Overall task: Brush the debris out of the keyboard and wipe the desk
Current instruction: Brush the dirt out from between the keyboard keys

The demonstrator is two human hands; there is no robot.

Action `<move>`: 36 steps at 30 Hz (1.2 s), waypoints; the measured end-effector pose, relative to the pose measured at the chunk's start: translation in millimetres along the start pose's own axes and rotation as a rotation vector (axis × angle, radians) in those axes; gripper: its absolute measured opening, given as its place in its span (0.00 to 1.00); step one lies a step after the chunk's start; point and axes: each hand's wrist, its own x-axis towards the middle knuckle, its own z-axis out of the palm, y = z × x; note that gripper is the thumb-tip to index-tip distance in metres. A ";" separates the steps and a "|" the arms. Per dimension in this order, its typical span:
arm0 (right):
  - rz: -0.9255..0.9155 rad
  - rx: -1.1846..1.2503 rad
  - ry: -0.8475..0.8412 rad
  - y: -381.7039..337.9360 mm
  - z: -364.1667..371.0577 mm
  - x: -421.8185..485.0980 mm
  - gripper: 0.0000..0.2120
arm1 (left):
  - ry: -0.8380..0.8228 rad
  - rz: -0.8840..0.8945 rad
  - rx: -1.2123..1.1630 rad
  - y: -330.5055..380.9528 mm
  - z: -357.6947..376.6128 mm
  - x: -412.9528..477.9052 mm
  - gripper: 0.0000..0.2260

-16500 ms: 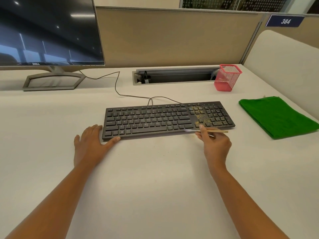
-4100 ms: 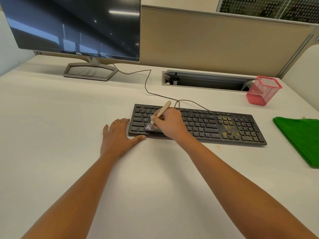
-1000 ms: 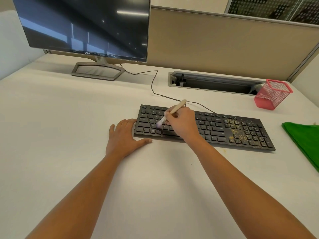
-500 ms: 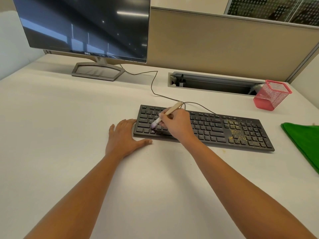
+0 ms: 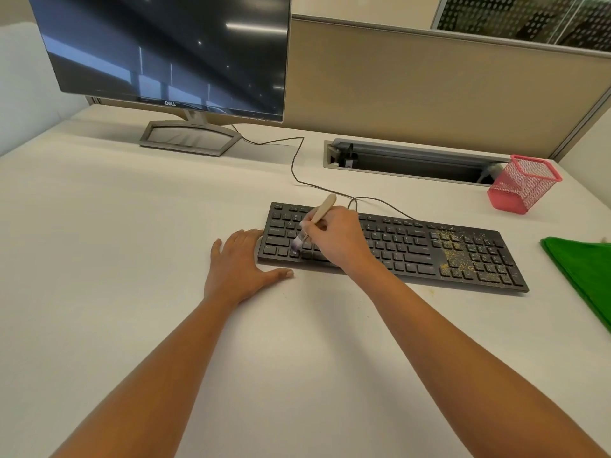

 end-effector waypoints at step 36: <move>0.013 0.115 0.072 -1.3 17.3 5.8 0.08 | -0.069 -0.081 0.042 8.9 -4.9 -3.3 0.48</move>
